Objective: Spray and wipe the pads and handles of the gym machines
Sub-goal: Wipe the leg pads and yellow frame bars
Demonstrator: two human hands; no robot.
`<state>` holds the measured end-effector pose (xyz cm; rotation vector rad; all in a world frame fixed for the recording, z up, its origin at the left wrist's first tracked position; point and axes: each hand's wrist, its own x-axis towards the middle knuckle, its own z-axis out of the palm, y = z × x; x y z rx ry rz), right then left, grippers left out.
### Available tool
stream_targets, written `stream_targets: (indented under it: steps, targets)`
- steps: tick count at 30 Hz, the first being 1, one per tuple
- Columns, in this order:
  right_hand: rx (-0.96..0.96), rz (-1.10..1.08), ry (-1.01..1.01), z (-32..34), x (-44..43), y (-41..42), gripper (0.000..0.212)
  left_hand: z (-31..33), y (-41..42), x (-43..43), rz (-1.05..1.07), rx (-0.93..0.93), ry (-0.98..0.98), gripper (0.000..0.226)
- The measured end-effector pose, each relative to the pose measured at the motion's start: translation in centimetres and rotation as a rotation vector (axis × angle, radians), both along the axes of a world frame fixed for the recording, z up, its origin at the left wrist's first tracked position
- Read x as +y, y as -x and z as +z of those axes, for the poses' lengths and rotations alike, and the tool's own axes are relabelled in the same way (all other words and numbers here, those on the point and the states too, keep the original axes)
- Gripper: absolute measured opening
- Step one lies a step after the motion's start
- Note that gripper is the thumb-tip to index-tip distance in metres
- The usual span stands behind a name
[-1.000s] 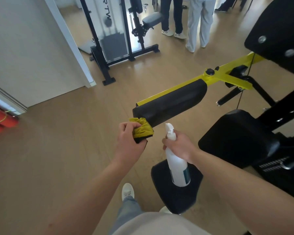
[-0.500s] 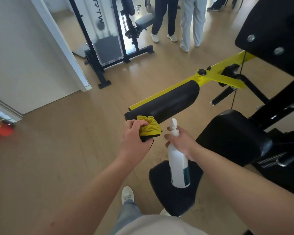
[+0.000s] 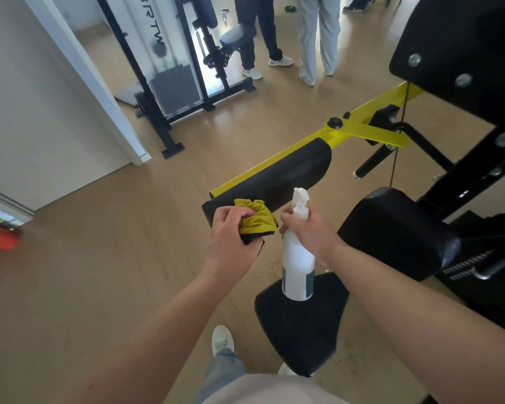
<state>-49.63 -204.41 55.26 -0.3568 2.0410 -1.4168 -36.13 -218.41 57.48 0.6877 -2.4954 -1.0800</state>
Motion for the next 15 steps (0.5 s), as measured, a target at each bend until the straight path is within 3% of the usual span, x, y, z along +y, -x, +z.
stream_targets:
  steps: [2, 6, 10, 12, 15]
  targets:
    - [-0.061, -0.07, 0.061, 0.2, -0.3, 0.7, 0.02, 0.2, 0.3, 0.1, -0.012, 0.003, 0.005, 0.049]
    - [0.014, -0.279, 0.028, 0.2, -0.6, 1.7, 0.014, 0.3, 0.7, 0.1, -0.021, -0.004, 0.042, 0.051]
    - [-0.173, -0.403, 0.136, -0.3, 0.2, 2.7, 0.01, 0.2, 1.2, 0.1, -0.023, -0.013, 0.05, 0.051]
    - [-0.227, -0.423, 0.165, -0.4, 0.5, 3.0, 0.014, 0.0, 1.4, 0.1, -0.024, -0.02, 0.061, 0.051]
    - [-0.16, -0.343, 0.057, -1.0, 0.7, 2.6, 0.02, -0.1, 1.6, 0.2, -0.024, -0.028, 0.05, 0.05]
